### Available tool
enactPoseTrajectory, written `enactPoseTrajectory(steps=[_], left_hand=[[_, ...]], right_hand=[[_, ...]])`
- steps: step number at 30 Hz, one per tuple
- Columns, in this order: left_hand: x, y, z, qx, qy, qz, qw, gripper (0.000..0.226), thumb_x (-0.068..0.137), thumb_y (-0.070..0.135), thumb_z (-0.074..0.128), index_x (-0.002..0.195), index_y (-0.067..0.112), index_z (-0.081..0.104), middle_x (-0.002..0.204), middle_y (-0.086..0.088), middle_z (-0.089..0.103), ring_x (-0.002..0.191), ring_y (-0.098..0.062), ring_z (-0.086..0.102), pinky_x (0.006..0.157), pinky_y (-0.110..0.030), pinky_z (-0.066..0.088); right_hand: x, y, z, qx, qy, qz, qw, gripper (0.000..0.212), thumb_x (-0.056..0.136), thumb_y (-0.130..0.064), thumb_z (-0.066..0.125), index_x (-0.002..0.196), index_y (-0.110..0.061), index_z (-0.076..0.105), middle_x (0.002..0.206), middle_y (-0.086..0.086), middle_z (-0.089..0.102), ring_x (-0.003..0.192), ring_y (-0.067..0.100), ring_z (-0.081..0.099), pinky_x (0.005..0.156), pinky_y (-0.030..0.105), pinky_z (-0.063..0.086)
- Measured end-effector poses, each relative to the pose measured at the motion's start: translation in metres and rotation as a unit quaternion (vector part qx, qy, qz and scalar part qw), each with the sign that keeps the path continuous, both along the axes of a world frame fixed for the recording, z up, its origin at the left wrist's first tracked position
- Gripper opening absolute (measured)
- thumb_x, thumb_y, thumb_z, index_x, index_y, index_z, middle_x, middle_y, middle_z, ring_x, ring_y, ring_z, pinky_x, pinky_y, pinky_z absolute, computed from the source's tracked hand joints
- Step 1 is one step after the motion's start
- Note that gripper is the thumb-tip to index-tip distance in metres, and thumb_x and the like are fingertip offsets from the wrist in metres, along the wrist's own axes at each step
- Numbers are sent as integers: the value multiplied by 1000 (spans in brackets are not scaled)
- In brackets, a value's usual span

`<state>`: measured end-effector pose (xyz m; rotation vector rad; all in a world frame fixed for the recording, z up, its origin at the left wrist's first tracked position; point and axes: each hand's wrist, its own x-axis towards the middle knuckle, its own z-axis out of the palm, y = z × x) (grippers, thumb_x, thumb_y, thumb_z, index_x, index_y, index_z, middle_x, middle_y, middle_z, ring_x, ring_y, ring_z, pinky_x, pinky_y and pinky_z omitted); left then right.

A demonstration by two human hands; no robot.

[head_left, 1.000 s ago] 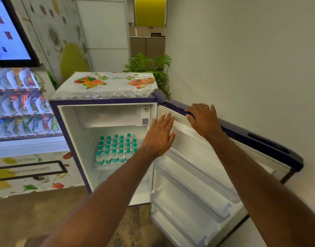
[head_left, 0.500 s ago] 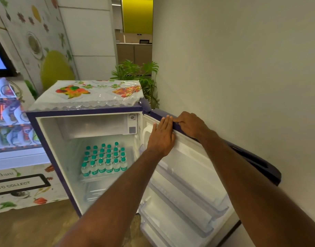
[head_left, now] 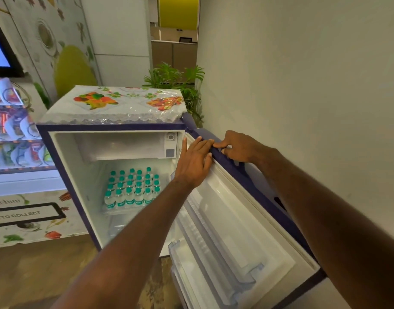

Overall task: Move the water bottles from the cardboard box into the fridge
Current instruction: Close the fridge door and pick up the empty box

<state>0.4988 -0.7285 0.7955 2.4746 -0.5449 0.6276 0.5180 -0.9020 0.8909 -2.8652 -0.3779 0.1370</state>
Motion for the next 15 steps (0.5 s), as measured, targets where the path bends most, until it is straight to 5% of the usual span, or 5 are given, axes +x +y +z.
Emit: enactPoseTrajectory(steps=[5,7,11,15], left_hand=[[1,18,4,-34,-6,-11,999,58,103,42,20,146,20,52,145,-3,58,144,-20,40,120,-26,-13],[-3,21,7,-77,6,-25,997,61,104,47,18,150,20,46,141,-3,60,141,-18,44,123,-27,-10],[-2,35,6,-130,41,-16,991,68,104,58,15,158,19,29,137,2,64,141,-12,43,127,-38,-1],[0,54,12,-129,95,-39,986,78,100,65,21,161,17,18,141,7,61,146,-10,36,124,-34,-3]], right_hand=[[-12,16,7,1,-2,50,999,23,99,-21,57,119,-13,67,107,9,67,71,17,66,68,25,46],[-17,23,7,3,0,49,999,10,100,-19,56,100,-14,65,106,14,67,76,22,67,68,26,45],[-23,39,0,13,-28,40,999,22,102,-21,52,119,-8,59,105,11,63,85,24,65,70,29,44],[-30,59,-4,-24,-79,51,995,18,101,-18,51,111,-7,61,98,9,64,92,28,65,78,38,52]])
